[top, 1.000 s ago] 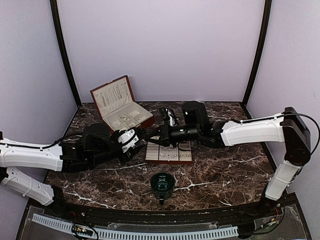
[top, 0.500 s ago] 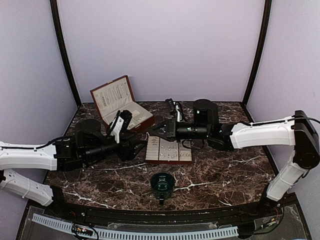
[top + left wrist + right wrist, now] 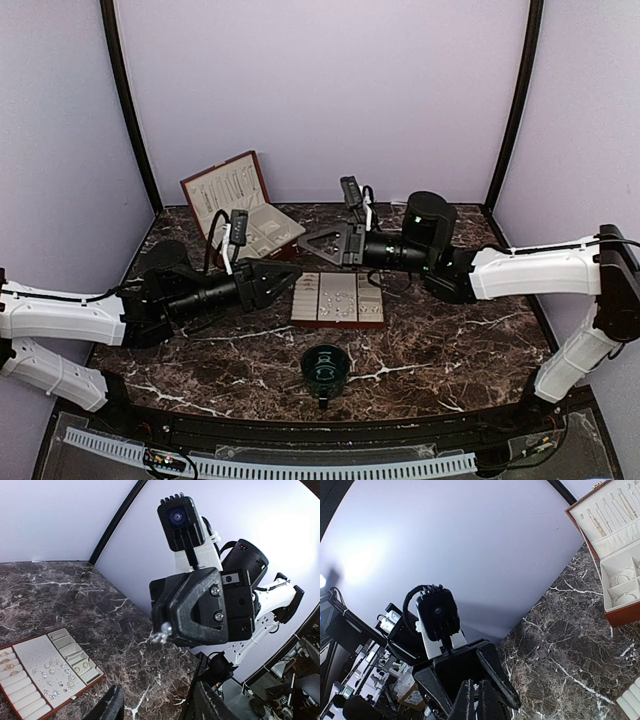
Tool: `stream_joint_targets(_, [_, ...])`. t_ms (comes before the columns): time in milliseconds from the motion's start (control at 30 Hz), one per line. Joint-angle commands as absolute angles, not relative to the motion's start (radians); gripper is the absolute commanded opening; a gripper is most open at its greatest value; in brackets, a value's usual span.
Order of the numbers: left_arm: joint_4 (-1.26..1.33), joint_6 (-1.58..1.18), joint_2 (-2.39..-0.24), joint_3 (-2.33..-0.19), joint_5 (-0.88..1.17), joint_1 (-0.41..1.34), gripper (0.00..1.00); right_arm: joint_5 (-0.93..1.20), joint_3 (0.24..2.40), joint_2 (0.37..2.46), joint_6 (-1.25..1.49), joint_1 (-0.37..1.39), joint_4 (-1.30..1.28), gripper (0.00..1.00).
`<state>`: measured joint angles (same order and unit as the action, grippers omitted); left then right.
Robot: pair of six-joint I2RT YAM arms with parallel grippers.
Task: Organize the mixed jewelry
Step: Pass from the right arm to the left
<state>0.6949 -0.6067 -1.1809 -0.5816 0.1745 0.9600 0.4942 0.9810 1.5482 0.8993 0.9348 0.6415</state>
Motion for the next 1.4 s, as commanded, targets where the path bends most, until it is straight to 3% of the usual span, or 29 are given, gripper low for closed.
stream_joint_targets(0, [0.795, -0.628, -1.178, -0.581, 0.216, 0.956, 0.49, 0.535, 0.963, 1.528, 0.909, 0.936, 0.742, 0.00])
stream_joint_targets(133, [0.798, -0.627, -1.182, -0.589, 0.201, 0.954, 0.35, 0.561, 0.961, 1.533, 0.921, 0.936, 0.770, 0.00])
stream_joint_targets(267, [0.813, -0.635, -1.187, -0.591, 0.179, 0.954, 0.30, 0.587, 0.962, 1.542, 0.933, 0.938, 0.799, 0.00])
stream_joint_targets(1000, [0.874, -0.639, -1.191, -0.610, 0.217, 0.950, 0.31, 0.607, 0.967, 1.558, 0.937, 0.943, 0.802, 0.00])
stream_joint_targets(1367, [0.893, -0.651, -1.216, -0.627, 0.222, 0.947, 0.17, 0.621, 0.971, 1.565, 0.939, 0.946, 0.805, 0.00])
